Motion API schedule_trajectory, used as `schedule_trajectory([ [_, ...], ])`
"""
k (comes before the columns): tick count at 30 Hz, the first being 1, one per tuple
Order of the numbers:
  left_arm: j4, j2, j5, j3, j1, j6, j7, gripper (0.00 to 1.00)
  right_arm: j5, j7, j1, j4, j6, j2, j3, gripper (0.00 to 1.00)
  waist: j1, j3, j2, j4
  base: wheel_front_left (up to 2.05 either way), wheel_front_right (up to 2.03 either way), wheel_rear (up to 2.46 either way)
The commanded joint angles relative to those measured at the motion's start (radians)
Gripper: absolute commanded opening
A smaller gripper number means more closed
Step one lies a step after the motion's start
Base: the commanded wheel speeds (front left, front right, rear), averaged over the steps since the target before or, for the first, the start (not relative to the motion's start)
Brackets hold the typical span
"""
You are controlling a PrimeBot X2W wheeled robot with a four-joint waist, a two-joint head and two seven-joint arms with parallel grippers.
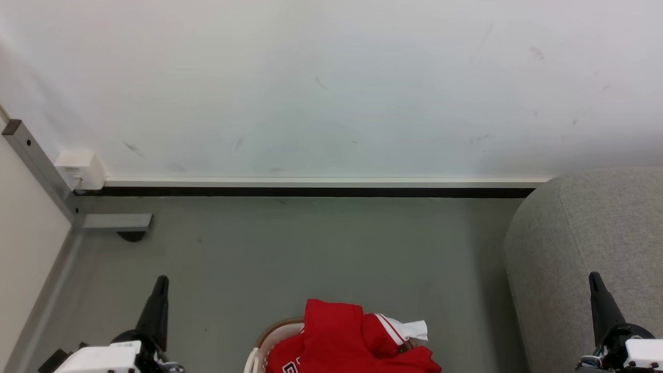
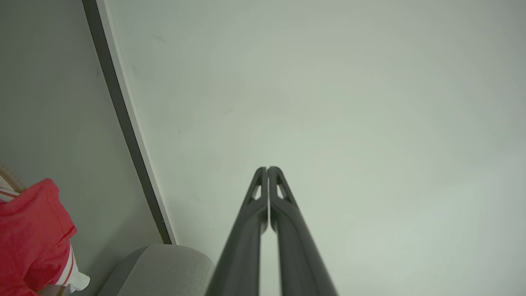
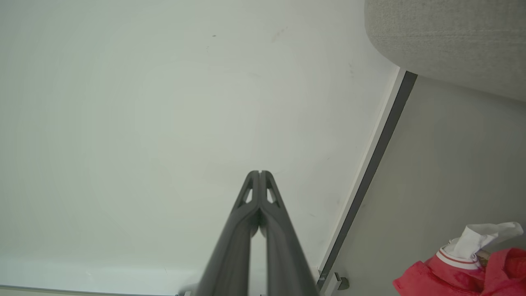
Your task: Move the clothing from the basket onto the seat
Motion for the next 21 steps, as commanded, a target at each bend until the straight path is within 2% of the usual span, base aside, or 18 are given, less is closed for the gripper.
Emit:
schedule_trajectory([
  [1,-0.001,0.007,-0.013,0.001,-0.005,-0.005,0.004,0.0,-0.006,0.003,-0.003,0.001,-0.002,-0.001,-0.003,0.0,0.0,0.0,-0.0001,0.0,0.0,0.0,0.0],
  [10,-0.001,0.007,-0.013,0.001,-0.005,-0.005,0.004,0.0,-0.006,0.003,-0.003,0.001,-0.002,-0.001,-0.003,0.0,0.0,0.0,-0.0001,0.0,0.0,0.0,0.0],
  [11,0.0,0.0,0.0,0.0,0.0,0.0,0.0,1.0,0.0,0.0,0.0,0.0,0.0,0.0,0.0,1.0,0.0,0.0,-0.0001,0.0,0.0,0.0,0.0],
  [15,0.028,-0.007,0.0,-0.002,0.026,0.005,-0.002,1.0,0.002,-0.002,0.026,0.028,0.0,0.009,0.005,1.0,0.0,0.0,-0.0001,0.0,0.0,0.0,0.0],
  [21,0.013,-0.007,-0.023,-0.02,0.03,0.005,-0.031,1.0,0.012,-0.028,0.028,0.005,0.0,0.009,0.034,1.0,0.0,-0.001,-0.0001,-0.001,0.0,0.0,0.0],
])
